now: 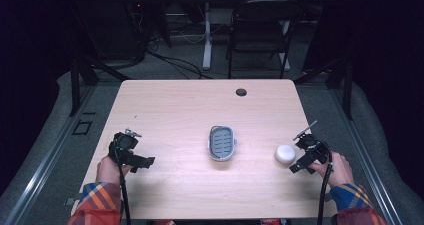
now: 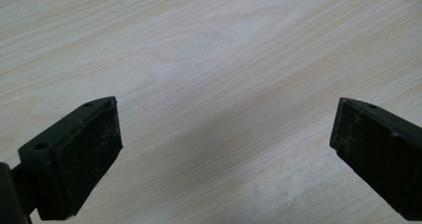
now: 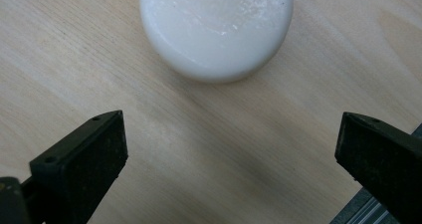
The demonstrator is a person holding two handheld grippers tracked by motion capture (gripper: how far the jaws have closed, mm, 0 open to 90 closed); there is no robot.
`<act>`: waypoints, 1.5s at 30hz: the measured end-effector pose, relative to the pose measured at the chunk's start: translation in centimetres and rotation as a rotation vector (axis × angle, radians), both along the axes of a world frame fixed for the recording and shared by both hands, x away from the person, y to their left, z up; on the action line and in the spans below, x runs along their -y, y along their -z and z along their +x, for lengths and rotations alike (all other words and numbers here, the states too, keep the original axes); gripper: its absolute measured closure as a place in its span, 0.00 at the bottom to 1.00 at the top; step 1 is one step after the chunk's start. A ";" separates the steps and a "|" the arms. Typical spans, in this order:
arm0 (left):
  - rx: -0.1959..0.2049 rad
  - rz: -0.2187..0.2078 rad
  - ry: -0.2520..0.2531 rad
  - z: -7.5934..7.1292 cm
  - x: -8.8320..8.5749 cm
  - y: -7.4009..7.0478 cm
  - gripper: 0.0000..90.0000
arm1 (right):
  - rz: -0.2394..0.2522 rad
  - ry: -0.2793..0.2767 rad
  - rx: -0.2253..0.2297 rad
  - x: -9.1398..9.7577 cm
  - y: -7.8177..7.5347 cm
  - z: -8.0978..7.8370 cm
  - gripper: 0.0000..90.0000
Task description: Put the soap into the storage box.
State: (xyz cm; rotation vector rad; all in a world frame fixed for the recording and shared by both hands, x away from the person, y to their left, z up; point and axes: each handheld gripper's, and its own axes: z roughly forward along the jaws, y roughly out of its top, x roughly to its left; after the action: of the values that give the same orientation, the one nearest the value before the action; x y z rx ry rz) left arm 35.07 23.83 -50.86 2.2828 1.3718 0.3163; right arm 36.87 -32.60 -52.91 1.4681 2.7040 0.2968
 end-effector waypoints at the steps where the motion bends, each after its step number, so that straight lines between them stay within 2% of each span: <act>1: -0.002 -0.001 -0.005 0.0 0.0 0.0 0.00 | -0.018 -0.016 -0.015 0.0 -0.1 0.1 0.00; 2: -0.002 -0.002 -0.003 0.0 0.0 0.0 0.00 | -0.039 -0.033 -0.029 0.0 -0.3 0.2 0.00; 4: -0.004 -0.004 -0.004 0.0 0.0 0.0 0.00 | 0.015 0.017 0.008 -0.2 0.3 -0.1 0.00; 5: -0.004 -0.005 0.001 0.1 0.0 0.0 0.00 | -0.027 -0.004 -0.007 -0.2 0.0 0.0 0.00; 8: -0.007 -0.008 0.003 0.2 0.2 0.1 0.00 | -0.025 -0.011 -0.006 -0.1 0.0 0.0 0.00; 10: -0.014 -0.010 0.001 0.2 0.1 0.1 0.00 | -0.054 -0.040 -0.029 0.0 -0.3 0.2 0.00; 11: -0.014 -0.010 0.001 0.2 0.1 0.1 0.00 | -0.032 -0.016 -0.013 -0.1 -0.1 0.1 0.00; 12: -0.015 -0.012 -0.001 0.1 0.0 0.2 0.00 | -0.051 -0.037 -0.031 -0.1 -0.2 0.2 0.00; 14: -0.015 -0.011 -0.001 0.0 -0.1 0.2 0.00 | -0.008 -0.002 -0.009 -0.4 0.3 0.1 0.00; 15: -0.015 -0.011 -0.001 0.0 -0.1 0.2 0.00 | -0.075 -0.063 -0.056 -0.3 -0.4 0.6 0.00; 19: -0.013 -0.017 -0.010 -0.3 -0.4 0.1 0.00 | -0.053 -0.065 -0.044 -0.8 -0.7 0.4 0.00; 22: -0.010 -0.018 -0.004 -0.3 -0.3 0.0 0.00 | -0.075 -0.089 -0.046 -1.0 -1.0 0.4 0.00; 23: -0.010 -0.018 -0.004 -0.3 -0.3 0.0 0.00 | -0.044 -0.060 -0.020 -1.1 -0.7 0.2 0.00; 25: -0.013 -0.015 0.001 -0.2 -0.1 0.1 0.00 | -0.080 -0.099 -0.044 -1.0 -1.1 0.5 0.00; 26: -0.017 -0.016 0.003 -0.1 -0.1 0.1 0.00 | -0.082 -0.104 -0.044 -0.9 -1.1 0.5 0.00; 31: -0.016 -0.014 0.013 0.0 0.0 0.2 0.00 | -0.052 -0.080 -0.020 -1.0 -1.2 0.7 0.00; 33: -0.016 -0.015 0.013 0.0 0.0 0.2 0.00 | -0.059 -0.087 -0.028 -1.0 -1.3 0.8 0.00; 34: -0.020 -0.016 0.013 0.0 0.0 0.2 0.00 | -0.044 -0.067 -0.012 -1.3 -1.2 1.0 0.00; 35: -0.023 -0.016 0.013 0.0 0.0 0.2 0.00 | -0.067 -0.088 -0.025 -1.3 -1.4 1.2 0.00; 38: -0.025 -0.017 0.015 0.0 0.0 0.2 0.00 | -0.061 -0.075 -0.016 -1.4 -1.5 1.4 0.00; 40: -0.023 -0.019 0.015 0.0 0.1 0.2 0.00 | -0.060 -0.077 -0.030 -1.5 -1.7 2.1 0.00; 45: -0.024 -0.020 0.016 0.0 0.1 0.2 0.00 | -0.037 -0.053 -0.012 -2.2 -1.7 3.0 0.00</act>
State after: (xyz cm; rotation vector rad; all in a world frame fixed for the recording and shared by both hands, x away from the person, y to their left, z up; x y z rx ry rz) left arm 35.06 23.69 -51.03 2.2875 1.3614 0.2697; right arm 39.89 -30.42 -51.19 1.3960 2.7459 0.2399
